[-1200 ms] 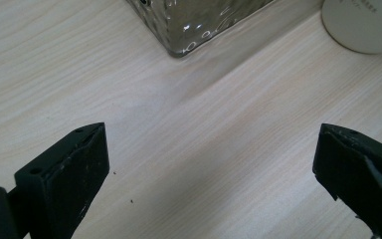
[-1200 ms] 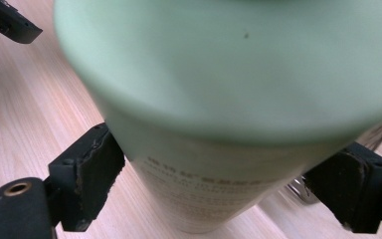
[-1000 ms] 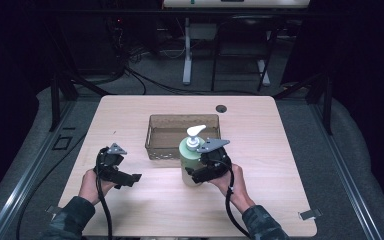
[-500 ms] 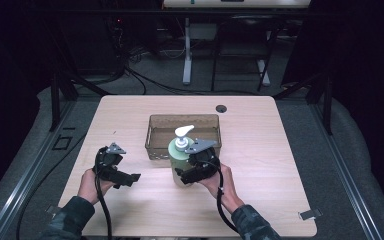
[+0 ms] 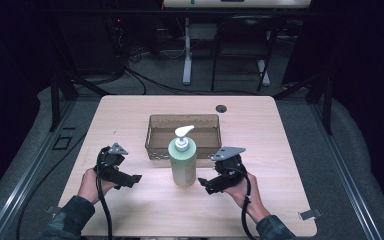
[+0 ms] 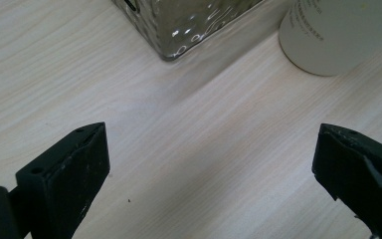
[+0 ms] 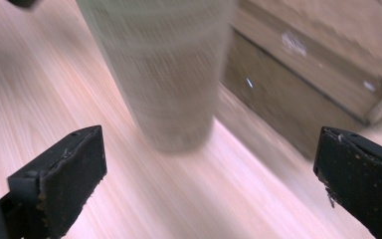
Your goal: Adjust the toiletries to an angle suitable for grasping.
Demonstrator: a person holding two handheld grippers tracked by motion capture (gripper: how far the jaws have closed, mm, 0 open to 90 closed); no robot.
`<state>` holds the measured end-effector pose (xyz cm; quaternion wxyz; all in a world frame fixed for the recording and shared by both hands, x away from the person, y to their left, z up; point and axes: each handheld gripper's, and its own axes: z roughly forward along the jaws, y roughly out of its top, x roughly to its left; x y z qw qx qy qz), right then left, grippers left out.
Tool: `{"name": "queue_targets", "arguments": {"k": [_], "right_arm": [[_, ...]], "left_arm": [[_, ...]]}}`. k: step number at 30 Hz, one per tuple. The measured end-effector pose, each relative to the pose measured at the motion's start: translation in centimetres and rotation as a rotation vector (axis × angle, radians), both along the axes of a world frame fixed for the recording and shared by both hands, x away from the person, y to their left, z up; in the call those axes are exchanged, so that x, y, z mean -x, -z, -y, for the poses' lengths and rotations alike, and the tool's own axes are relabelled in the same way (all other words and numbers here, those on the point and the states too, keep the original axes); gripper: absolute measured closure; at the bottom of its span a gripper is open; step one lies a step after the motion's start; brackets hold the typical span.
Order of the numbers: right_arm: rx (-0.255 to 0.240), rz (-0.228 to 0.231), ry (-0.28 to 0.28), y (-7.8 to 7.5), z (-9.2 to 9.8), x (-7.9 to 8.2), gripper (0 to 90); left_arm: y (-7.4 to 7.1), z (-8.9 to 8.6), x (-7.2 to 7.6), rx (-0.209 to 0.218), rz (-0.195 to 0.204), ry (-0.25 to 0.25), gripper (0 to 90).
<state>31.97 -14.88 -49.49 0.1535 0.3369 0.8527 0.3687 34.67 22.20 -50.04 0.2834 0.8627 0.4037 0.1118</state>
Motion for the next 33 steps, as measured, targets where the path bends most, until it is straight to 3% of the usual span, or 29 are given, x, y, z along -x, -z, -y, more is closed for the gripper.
{"name": "queue_targets", "arguments": {"k": [4, 6, 10, 11, 16, 18, 22, 26, 33], "right_arm": [[0.010, -0.040, 0.063, 0.8, 3.5, 0.6, 0.0], [0.038, -0.045, 0.086, 1.0, 5.0, 0.8, 0.0], [0.072, -0.062, 0.117, 1.2, 7.1, 1.0, 0.0], [0.072, -0.079, 0.137, 1.3, 8.5, 1.2, 0.0], [0.111, -0.099, 0.198, 1.6, 11.1, 1.6, 0.0], [0.115, -0.130, 0.199, 2.0, 12.0, 1.6, 0.0], [0.138, -0.178, 0.227, 2.6, 13.4, 1.8, 0.0], [0.116, -0.208, 0.237, 3.0, 14.4, 1.6, 0.0], [0.130, -0.213, 0.231, 2.9, 14.4, 1.5, 0.0]], "left_arm": [[-0.1, 0.1, 0.0, -0.006, -0.001, 0.007, 0.1], [-0.3, 0.1, 0.0, -0.013, -0.003, 0.014, 0.1], [-0.7, 0.3, 0.1, -0.002, 0.000, 0.012, 0.1], [-1.0, 0.4, 0.2, -0.001, -0.001, 0.027, 0.0], [-1.6, 0.7, 0.2, 0.001, 0.003, 0.033, 0.0], [-1.9, 1.0, 0.3, 0.017, -0.003, 0.035, 0.0], [-2.4, 1.3, 0.2, 0.015, -0.013, 0.049, 0.0], [-3.0, 1.8, 0.2, 0.006, -0.014, 0.058, 0.0], [-4.9, 2.7, 0.6, 0.005, 0.000, 0.086, 0.0]]}}
